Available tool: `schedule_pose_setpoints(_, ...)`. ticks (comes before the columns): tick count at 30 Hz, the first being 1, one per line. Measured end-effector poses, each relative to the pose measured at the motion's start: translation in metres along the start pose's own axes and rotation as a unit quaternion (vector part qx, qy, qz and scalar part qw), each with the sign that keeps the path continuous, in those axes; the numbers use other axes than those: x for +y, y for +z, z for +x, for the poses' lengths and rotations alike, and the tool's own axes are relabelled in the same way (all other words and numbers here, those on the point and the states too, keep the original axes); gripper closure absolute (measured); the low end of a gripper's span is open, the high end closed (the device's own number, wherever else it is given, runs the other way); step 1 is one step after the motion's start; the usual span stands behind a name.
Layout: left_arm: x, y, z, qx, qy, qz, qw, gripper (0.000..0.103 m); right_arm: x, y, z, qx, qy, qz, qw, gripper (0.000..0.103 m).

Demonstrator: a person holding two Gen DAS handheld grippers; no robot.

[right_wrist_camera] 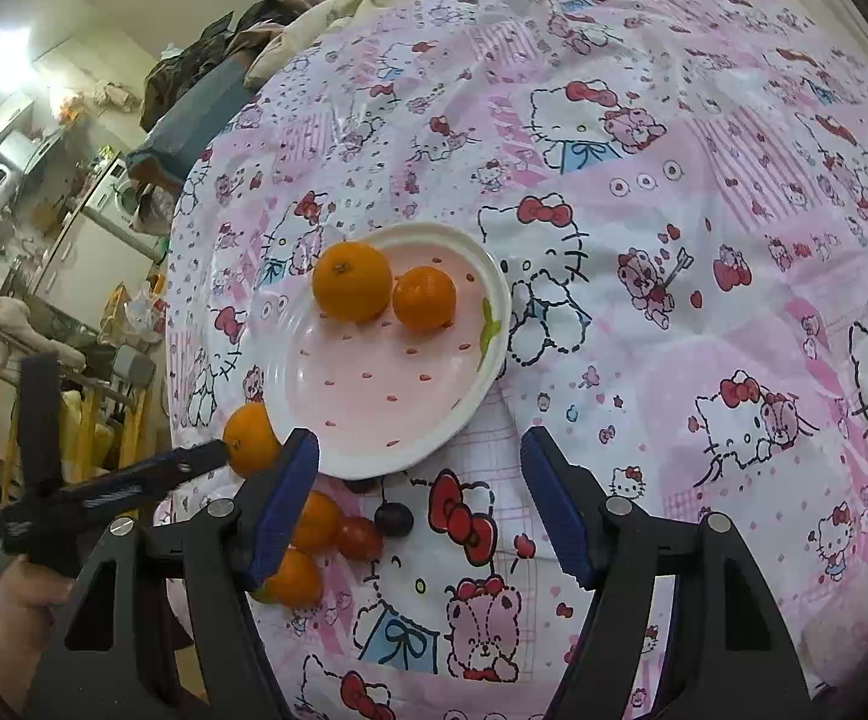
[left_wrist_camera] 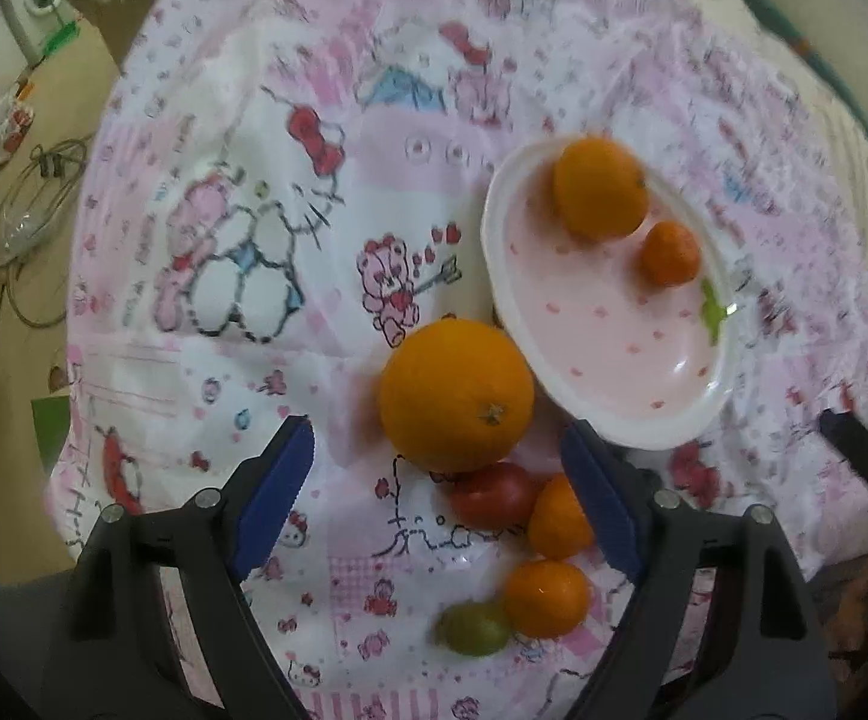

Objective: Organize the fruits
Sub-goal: 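Lift both open tools away from the plate, then grasp the second large orange beside the plate with the left tool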

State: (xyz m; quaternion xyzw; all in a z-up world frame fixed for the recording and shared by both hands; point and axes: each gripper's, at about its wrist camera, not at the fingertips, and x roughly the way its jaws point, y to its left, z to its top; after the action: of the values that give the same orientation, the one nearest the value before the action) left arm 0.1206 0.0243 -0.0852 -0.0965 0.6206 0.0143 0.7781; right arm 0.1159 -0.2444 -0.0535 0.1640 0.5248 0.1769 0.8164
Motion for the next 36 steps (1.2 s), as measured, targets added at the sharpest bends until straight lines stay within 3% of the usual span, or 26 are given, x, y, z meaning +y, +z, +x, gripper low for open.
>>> schedule_pose_setpoints(2, -0.007, 0.0, 0.014, 0.023, 0.021, 0.022, 0.9993, 0.024, -0.001, 0.0, 0.0, 0.001, -0.006, 0.0, 1.0, 0.031)
schedule_pose_setpoints(8, -0.02, 0.003, 0.029, 0.028, 0.036, 0.036, 0.9983, 0.027, -0.009, 0.003, 0.0, 0.002, -0.002, 0.015, 1.0, 0.03)
schedule_pose_setpoints(11, -0.023, 0.006, 0.037, 0.037, 0.032, 0.038, 0.9981, 0.044, -0.012, 0.004, -0.002, -0.001, -0.003, 0.018, 1.0, 0.031)
schedule_pose_setpoints(15, -0.028, 0.005, 0.037, 0.035, 0.038, 0.044, 0.9977, 0.049, -0.017, 0.004, -0.001, 0.004, -0.002, 0.029, 1.0, 0.031)
schedule_pose_setpoints(23, -0.021, 0.001, 0.019, 0.029, 0.027, 0.033, 0.9987, 0.051, -0.013, 0.005, -0.006, -0.006, 0.002, 0.022, 1.0, 0.031)
schedule_pose_setpoints(32, -0.002, -0.006, -0.036, -0.03, -0.004, 0.01, 0.9995, 0.051, -0.009, 0.002, 0.004, 0.008, 0.0, 0.018, 1.0, 0.031)
schedule_pose_setpoints(36, 0.007, 0.0, -0.042, -0.036, -0.018, -0.009, 0.9991, 0.051, -0.006, 0.0, 0.013, 0.018, -0.003, 0.009, 1.0, 0.031)
